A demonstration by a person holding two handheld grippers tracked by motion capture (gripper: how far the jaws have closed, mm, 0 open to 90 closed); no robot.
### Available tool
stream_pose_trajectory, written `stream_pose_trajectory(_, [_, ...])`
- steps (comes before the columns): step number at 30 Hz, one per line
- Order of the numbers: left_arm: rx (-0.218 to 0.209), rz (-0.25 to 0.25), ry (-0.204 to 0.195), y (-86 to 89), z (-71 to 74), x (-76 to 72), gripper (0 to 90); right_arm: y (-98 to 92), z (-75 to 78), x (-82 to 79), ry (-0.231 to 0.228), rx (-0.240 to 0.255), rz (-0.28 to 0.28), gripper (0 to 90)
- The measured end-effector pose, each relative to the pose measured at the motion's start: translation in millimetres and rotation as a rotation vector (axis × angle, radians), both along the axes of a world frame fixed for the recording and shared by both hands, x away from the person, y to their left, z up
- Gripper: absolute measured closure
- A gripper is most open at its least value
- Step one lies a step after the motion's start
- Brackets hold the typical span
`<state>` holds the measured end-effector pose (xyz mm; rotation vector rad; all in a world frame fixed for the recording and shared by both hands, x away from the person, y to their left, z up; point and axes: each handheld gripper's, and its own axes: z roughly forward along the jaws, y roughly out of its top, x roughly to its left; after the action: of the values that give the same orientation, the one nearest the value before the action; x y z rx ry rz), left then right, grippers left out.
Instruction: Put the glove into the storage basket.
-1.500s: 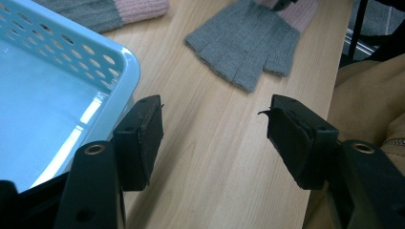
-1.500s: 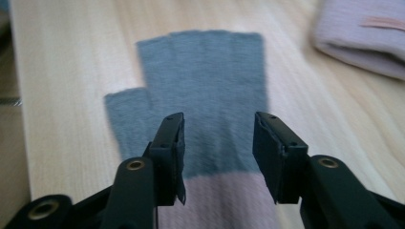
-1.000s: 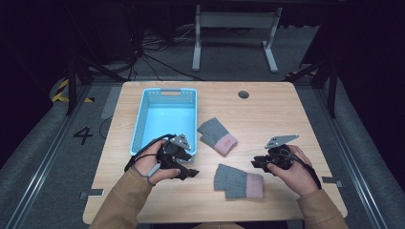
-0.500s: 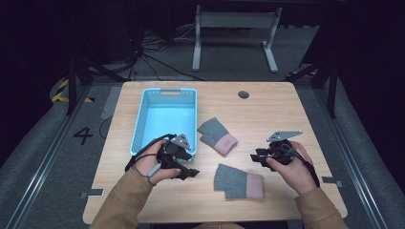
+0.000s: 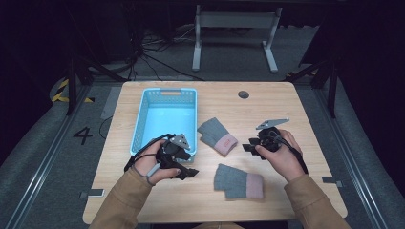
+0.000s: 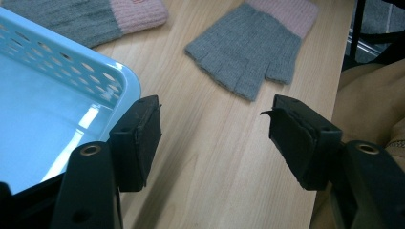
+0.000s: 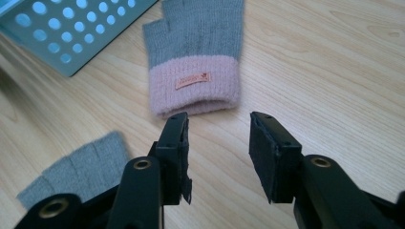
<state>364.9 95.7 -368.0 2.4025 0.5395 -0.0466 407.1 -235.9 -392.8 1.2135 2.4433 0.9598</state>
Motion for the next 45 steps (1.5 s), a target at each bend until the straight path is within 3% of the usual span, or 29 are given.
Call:
stream_pose_trajectory(9, [-0.003, -0.001, 0.000, 0.2, -0.2, -0.6, 35.9, 18.1, -8.4, 19.5, 0.020, -0.032, -0.001, 52.4])
stream_pose_trajectory(21, [-0.005, 0.009, 0.003, 3.2, -0.7, -2.8, 35.5, 49.4, -19.8, 44.0, 0.057, -0.052, 0.043, 50.8])
stream_pose_trajectory(34, [-0.006, 0.030, 0.003, 9.9, -1.0, -6.0, 35.4, 73.6, -29.3, 65.1, 0.063, -0.086, 0.058, 50.2])
stream_pose_trajectory(45, [-0.012, 0.025, 0.001, 10.1, -0.1, -5.4, 35.4, 95.7, -34.2, 80.6, 0.064, -0.156, 0.067, 48.5])
